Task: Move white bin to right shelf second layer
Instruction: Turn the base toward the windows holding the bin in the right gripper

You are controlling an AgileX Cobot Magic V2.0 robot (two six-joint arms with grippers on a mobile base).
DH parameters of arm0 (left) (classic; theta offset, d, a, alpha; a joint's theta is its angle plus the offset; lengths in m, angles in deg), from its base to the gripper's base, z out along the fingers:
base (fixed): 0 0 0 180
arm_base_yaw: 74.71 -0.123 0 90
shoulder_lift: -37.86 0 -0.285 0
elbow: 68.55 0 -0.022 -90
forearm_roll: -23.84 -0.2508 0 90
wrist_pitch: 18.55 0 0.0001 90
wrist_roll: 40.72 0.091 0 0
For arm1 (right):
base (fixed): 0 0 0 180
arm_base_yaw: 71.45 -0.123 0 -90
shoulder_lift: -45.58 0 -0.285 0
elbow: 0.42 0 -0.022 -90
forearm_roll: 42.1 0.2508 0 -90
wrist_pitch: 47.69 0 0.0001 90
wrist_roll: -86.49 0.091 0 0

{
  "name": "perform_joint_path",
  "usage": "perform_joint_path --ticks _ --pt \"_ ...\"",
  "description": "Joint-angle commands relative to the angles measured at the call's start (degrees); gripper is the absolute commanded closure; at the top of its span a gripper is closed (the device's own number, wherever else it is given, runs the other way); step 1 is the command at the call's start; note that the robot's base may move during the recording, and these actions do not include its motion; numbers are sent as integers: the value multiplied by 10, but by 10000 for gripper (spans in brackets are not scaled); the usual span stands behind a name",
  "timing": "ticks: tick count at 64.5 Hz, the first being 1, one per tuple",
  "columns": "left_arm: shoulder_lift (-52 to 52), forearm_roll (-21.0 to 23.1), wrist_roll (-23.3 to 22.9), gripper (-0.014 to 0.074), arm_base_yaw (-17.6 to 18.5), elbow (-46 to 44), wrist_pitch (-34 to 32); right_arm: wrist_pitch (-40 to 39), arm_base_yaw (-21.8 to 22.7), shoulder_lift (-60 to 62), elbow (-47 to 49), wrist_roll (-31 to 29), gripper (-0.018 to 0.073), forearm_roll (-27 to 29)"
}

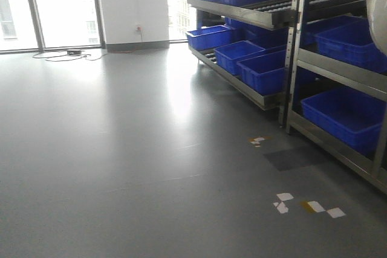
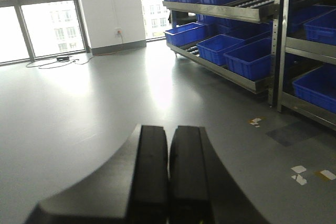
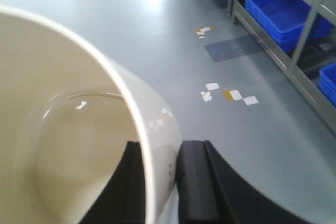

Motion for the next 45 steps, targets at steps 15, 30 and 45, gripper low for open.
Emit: perform_joint_path --ticks 15,30,45 --pt "-8 1 1 512 1 21 -49 -57 3 -4 18 1 489 -9" --pt "-8 1 1 512 1 21 -49 -57 3 -4 18 1 489 -9" --pt "-8 1 1 512 1 21 -49 -57 3 -4 18 1 489 -9"
